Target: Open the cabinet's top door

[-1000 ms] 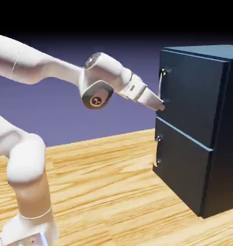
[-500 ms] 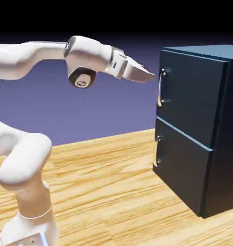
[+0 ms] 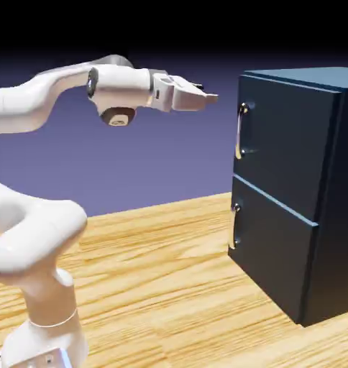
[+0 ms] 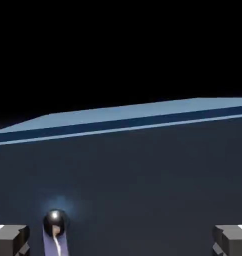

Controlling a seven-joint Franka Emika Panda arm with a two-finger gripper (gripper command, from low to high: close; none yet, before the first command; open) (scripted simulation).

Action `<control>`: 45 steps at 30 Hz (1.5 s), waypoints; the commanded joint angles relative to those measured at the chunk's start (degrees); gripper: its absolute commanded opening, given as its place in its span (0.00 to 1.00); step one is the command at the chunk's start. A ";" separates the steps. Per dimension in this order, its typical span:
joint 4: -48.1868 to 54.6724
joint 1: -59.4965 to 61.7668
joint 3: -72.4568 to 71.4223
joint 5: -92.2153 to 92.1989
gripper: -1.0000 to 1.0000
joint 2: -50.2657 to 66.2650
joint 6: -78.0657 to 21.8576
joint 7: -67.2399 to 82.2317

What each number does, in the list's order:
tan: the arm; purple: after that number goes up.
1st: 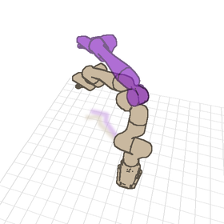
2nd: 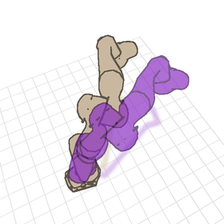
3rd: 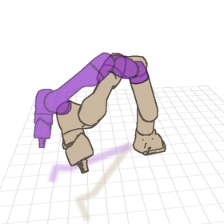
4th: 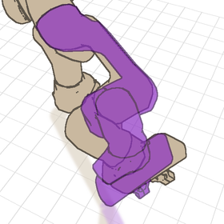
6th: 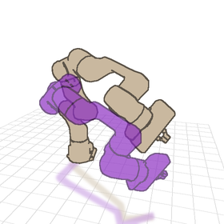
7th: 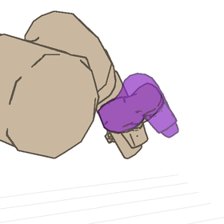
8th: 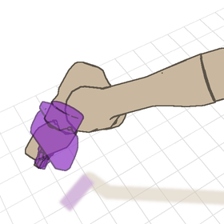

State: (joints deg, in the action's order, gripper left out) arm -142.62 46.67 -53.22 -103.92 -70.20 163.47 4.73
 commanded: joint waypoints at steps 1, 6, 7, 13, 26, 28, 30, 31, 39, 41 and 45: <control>0.44 1.14 -1.28 -2.50 0.50 -0.90 -0.25 1.13; 2.64 6.82 -7.66 -14.96 0.50 -5.40 -1.52 6.79; 3.09 7.95 -8.94 -17.45 0.50 -6.30 -1.77 7.92; 5.73 14.76 -16.59 -32.40 0.50 -11.71 -3.28 14.71; 15.25 28.45 -23.24 -44.32 0.00 -15.18 -5.65 19.05; 11.10 25.81 -21.92 -45.83 0.00 -15.99 -9.90 20.93; 6.95 23.21 -20.61 -46.96 0.00 -16.54 -14.22 22.79; 4.87 21.92 -19.94 -47.40 0.00 -16.75 -16.41 23.70; -11.41 12.83 -12.97 -47.33 0.00 -16.95 -35.56 30.65; -14.94 11.34 -10.71 -46.26 0.00 -16.76 -40.55 32.16; -20.90 9.82 -5.64 -43.01 0.00 -16.19 -50.51 34.92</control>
State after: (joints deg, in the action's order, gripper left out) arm -163.53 56.49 -58.86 -146.94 -86.39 112.90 39.65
